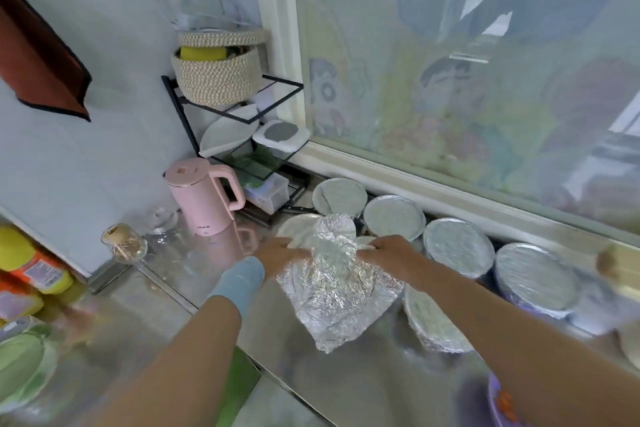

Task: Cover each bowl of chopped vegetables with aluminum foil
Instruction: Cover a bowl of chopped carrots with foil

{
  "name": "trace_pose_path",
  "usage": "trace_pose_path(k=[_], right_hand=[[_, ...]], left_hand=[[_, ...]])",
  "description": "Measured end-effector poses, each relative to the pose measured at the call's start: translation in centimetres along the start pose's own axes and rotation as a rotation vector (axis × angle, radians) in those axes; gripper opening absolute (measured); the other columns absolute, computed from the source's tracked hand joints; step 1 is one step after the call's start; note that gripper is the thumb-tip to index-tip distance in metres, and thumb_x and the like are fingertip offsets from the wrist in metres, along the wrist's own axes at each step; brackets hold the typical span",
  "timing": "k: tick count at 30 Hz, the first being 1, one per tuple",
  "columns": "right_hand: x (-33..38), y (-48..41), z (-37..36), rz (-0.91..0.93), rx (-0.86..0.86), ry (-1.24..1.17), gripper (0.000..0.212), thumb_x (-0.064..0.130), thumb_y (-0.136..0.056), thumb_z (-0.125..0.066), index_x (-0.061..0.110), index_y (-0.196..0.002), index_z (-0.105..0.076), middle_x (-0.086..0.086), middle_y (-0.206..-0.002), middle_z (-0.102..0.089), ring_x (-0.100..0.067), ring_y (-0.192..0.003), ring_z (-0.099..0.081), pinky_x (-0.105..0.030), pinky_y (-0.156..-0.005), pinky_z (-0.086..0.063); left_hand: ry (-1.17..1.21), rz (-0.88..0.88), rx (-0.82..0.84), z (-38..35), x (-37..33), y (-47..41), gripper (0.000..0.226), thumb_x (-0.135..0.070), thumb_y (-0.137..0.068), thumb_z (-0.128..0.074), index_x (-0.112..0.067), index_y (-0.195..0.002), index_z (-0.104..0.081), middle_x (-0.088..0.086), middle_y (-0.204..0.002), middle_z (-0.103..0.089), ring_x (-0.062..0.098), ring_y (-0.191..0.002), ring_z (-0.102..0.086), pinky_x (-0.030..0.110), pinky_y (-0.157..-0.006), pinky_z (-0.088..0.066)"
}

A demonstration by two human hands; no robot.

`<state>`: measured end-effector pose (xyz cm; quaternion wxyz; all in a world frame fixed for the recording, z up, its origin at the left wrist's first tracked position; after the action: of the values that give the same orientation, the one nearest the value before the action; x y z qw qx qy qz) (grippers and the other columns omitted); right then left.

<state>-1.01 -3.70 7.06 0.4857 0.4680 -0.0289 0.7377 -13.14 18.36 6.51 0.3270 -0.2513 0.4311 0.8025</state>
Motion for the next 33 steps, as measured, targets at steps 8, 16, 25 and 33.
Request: trace_pose_path(k=[8, 16, 25, 33], right_hand=[[-8.7, 6.7, 7.0, -0.060, -0.101, 0.085, 0.029, 0.034, -0.086, -0.072, 0.013, -0.105, -0.072, 0.001, -0.061, -0.055, -0.005, -0.040, -0.040, -0.019, -0.044, -0.031], [-15.2, 11.9, 8.3, -0.149, -0.084, 0.274, 0.027, 0.032, -0.090, -0.065, 0.011, -0.106, -0.071, -0.009, -0.106, -0.068, -0.023, -0.091, -0.065, -0.034, -0.082, -0.053], [-24.4, 14.3, 9.9, -0.240, -0.055, 0.366, 0.047, 0.028, -0.094, -0.057, 0.017, -0.139, -0.050, -0.006, -0.131, -0.058, -0.021, -0.111, -0.060, -0.032, -0.093, -0.051], [-28.6, 12.8, 12.2, -0.236, -0.076, 0.533, 0.051, 0.029, -0.093, -0.048, 0.022, -0.142, -0.041, -0.006, -0.145, -0.045, -0.026, -0.129, -0.047, -0.037, -0.104, -0.042]], left_hand=[[-0.188, -0.096, 0.102, -10.8, -4.0, 3.4, 0.061, -0.031, -0.091, -0.067, 0.010, -0.129, -0.043, 0.019, -0.085, -0.053, 0.012, -0.055, -0.039, 0.018, -0.046, -0.040], [-0.240, -0.021, 0.403, -18.5, -5.9, 4.8, 0.024, -0.020, -0.094, -0.062, -0.007, -0.113, -0.057, 0.009, -0.110, -0.061, 0.024, -0.096, -0.063, 0.037, -0.088, -0.057], [-0.341, -0.040, 0.469, -27.8, -7.0, 6.3, 0.022, -0.030, -0.090, -0.060, -0.012, -0.104, -0.059, 0.007, -0.102, -0.060, 0.027, -0.098, -0.066, 0.040, -0.088, -0.058], [-0.579, -0.071, 0.390, -33.6, -8.6, 5.8, 0.027, -0.028, -0.094, -0.061, -0.006, -0.109, -0.057, 0.009, -0.108, -0.064, 0.026, -0.094, -0.067, 0.032, -0.076, -0.059]])
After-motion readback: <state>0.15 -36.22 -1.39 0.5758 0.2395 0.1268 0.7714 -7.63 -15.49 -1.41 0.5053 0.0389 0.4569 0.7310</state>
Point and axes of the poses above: each hand's wrist, its own y-axis away from the middle knuckle, its own z-axis out of the back of the hand, x = y × z, the point moved 2 cm from there along -y, towards the middle knuckle
